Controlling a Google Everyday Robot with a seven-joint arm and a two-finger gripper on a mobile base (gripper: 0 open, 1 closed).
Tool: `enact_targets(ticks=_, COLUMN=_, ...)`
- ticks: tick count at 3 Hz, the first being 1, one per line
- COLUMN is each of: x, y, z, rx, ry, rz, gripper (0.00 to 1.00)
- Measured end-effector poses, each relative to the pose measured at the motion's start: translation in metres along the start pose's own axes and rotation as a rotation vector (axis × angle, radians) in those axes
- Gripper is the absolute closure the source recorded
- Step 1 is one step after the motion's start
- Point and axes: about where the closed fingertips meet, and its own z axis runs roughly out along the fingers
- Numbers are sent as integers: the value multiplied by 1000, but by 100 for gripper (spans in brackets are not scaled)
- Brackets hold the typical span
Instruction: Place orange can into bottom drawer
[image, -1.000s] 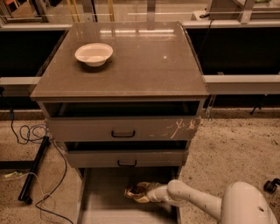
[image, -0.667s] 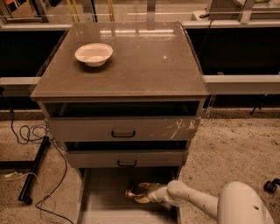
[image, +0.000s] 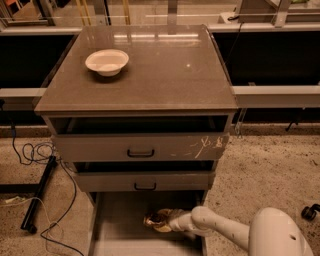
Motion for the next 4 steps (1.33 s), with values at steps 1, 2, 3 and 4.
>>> enact_targets(ticks=1, x=0, y=0, z=0, rx=0, ry=0, rz=0, gripper=27)
enact_targets(ticks=2, x=0, y=0, z=0, rx=0, ry=0, rz=0, gripper=4)
enact_targets(ticks=3, x=0, y=0, z=0, rx=0, ry=0, rz=0, gripper=0)
enact_targets(ticks=4, x=0, y=0, z=0, rx=0, ry=0, rz=0, gripper=0)
